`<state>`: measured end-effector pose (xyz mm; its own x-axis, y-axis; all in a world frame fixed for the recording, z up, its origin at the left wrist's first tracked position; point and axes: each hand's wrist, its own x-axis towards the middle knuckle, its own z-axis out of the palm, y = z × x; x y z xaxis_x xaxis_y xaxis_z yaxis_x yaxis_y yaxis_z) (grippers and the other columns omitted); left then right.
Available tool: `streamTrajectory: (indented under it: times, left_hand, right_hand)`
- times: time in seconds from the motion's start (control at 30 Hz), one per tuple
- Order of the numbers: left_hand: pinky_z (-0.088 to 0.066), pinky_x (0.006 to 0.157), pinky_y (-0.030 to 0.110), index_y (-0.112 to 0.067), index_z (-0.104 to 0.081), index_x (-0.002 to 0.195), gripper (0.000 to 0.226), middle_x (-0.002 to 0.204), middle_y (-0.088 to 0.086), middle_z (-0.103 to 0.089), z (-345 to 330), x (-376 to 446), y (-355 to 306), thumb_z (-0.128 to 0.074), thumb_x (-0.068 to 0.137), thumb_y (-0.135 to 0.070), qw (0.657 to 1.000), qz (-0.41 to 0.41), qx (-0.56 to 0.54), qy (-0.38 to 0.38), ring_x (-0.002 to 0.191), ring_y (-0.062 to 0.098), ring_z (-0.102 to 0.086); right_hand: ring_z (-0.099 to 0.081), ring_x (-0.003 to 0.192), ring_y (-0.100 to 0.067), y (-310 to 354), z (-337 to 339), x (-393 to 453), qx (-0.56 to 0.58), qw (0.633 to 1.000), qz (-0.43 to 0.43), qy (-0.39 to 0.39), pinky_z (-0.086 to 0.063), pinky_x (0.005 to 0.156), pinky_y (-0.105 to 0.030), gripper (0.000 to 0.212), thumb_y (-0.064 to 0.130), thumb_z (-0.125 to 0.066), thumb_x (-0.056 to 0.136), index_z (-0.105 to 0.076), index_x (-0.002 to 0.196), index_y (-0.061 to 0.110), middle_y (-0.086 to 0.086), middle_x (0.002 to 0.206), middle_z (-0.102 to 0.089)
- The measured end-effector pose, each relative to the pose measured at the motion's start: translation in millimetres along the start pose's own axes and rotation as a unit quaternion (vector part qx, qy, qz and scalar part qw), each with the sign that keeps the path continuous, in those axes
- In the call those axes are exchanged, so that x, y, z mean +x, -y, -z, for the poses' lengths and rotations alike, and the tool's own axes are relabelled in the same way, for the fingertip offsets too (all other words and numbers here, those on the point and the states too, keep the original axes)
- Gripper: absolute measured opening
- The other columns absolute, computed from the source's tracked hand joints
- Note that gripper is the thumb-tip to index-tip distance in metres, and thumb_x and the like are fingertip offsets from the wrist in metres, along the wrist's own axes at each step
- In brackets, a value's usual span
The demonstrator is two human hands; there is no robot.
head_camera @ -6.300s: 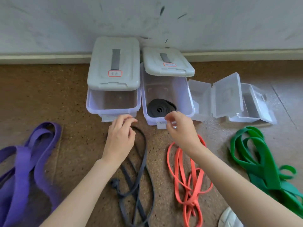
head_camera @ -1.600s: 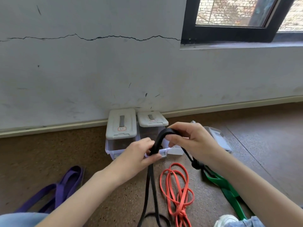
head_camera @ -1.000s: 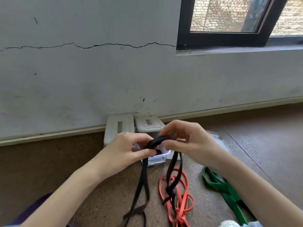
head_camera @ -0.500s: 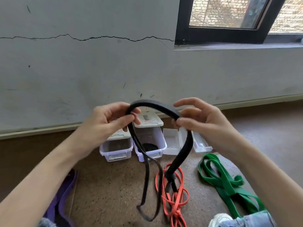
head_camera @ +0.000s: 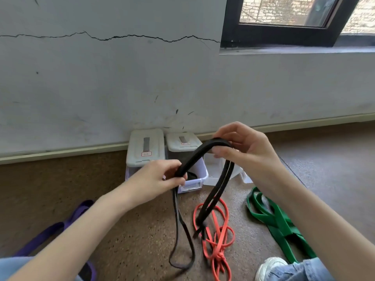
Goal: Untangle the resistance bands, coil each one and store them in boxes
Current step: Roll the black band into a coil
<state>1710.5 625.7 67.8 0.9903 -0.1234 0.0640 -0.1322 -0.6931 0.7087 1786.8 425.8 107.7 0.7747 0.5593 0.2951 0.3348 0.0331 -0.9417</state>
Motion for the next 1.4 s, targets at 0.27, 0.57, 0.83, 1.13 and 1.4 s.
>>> streamTrajectory:
  times: [0.27, 0.57, 0.83, 1.13, 1.4]
  left_hand:
    - [-0.051, 0.070, 0.024, -0.032, -0.065, 0.092, 0.011, 0.084, -0.005, -0.068, 14, -3, -23, -0.067, 0.084, -0.025, 0.994, -0.069, -0.070, 0.050, 0.078, 0.010, -0.064]
    - [-0.047, 0.071, 0.015, -0.017, -0.065, 0.091, 0.006, 0.089, -0.003, -0.068, -6, -1, 12, -0.062, 0.088, -0.020, 0.999, 0.012, -0.014, 0.048, 0.080, 0.001, -0.061]
    - [-0.043, 0.074, 0.011, -0.030, -0.057, 0.090, 0.014, 0.089, -0.013, -0.063, 9, -8, 6, -0.056, 0.092, -0.016, 0.999, 0.008, 0.047, 0.011, 0.083, -0.004, -0.058]
    - [-0.043, 0.065, 0.012, -0.030, -0.060, 0.096, 0.013, 0.081, -0.014, -0.061, 1, -5, -8, -0.059, 0.090, -0.019, 0.996, -0.083, 0.018, -0.004, 0.077, -0.001, -0.057]
    - [-0.046, 0.071, 0.015, -0.019, -0.065, 0.086, 0.006, 0.085, -0.007, -0.068, -11, -3, 23, -0.060, 0.088, -0.016, 0.998, 0.039, 0.009, 0.050, 0.076, -0.003, -0.060]
  right_hand:
    - [-0.064, 0.074, -0.020, 3, -13, -3, -0.103, 0.981, -0.053, 0.156, -0.053, 0.076, -0.040, 0.038, -0.003, -0.071, 0.075, -0.057, 0.103, 0.018, -0.004, 0.078, -0.068]
    - [-0.066, 0.067, -0.014, 4, 6, 0, 0.025, 0.998, -0.038, 0.047, -0.053, 0.069, -0.021, 0.019, 0.008, -0.071, 0.071, -0.062, 0.088, 0.013, -0.003, 0.075, -0.071]
    - [-0.064, 0.064, -0.018, 2, 8, -1, 0.114, 0.988, -0.071, 0.082, -0.055, 0.068, -0.024, 0.027, 0.014, -0.073, 0.067, -0.065, 0.093, 0.017, -0.007, 0.074, -0.069]
    - [-0.059, 0.059, -0.009, -4, -21, -7, -0.100, 0.984, -0.043, 0.141, -0.050, 0.061, -0.021, 0.028, -0.003, -0.069, 0.078, -0.056, 0.098, 0.010, 0.005, 0.065, -0.063]
    - [-0.065, 0.069, -0.017, 6, 5, 2, 0.077, 0.997, -0.016, 0.008, -0.055, 0.072, -0.024, 0.024, 0.016, -0.065, 0.073, -0.059, 0.095, 0.011, -0.005, 0.073, -0.069]
